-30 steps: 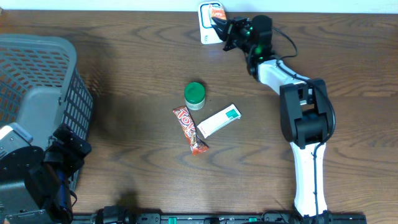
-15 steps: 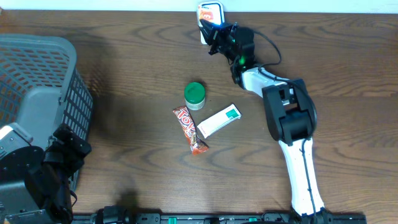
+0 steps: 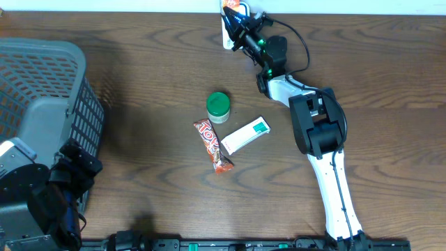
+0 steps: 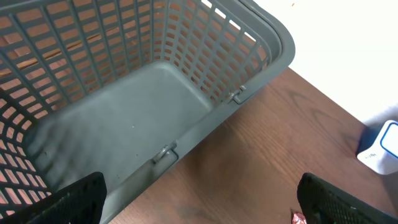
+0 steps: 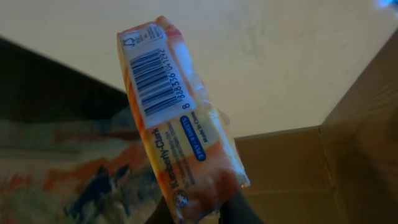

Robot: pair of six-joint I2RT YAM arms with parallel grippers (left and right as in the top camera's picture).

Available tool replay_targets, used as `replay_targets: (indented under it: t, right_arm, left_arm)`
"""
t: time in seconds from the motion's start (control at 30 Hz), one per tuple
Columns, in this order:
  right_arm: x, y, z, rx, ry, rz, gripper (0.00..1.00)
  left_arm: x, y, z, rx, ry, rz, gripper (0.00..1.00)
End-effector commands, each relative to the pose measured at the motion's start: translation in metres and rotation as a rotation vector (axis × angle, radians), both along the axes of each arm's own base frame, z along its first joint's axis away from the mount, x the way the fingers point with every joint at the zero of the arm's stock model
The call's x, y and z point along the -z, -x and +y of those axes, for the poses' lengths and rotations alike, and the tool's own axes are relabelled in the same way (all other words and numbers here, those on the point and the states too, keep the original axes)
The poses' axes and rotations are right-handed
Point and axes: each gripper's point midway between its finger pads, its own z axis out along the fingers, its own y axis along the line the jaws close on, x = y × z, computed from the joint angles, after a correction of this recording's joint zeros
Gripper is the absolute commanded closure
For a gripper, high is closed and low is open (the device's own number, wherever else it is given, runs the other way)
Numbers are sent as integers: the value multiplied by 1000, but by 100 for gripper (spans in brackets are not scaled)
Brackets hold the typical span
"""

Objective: Scan the item barcode

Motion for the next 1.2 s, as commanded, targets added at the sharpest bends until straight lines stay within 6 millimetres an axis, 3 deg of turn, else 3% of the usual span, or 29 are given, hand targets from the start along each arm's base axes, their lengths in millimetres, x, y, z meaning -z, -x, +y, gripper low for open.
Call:
replay_targets:
  t: [0.0,0.17,0.37,0.57,0.77,0.87,1.03,1.17]
  right_arm:
    - [-18,5,2,-27,-10,-55,99]
    - [-14,10,9,-72,8,-47,99]
    - [21,24,31,-237,93,80,99]
    - [-12,44,44,-311,90,-37,99]
    - [-16,66,59,-477,178,323,98]
    - [-29,74,55,-475,189,433,99]
    - [-59,78,48,-457,186,428,99]
    - [-50,79,31,-457,191,536,99]
  left_arm:
    - [-1,2,3,-13,-12,2,2]
    - [-1,2,3,-13,-12,2,2]
    - [-1,2,3,-13,-12,2,2]
    - [-1,2,3,-13,-12,2,2]
    - [-1,2,3,-13,-12,2,2]
    - [-1,2,3,-13,-12,2,2]
    - [-1,2,3,-13,-12,2,2]
    - [-1,2,3,-13,-11,2,2]
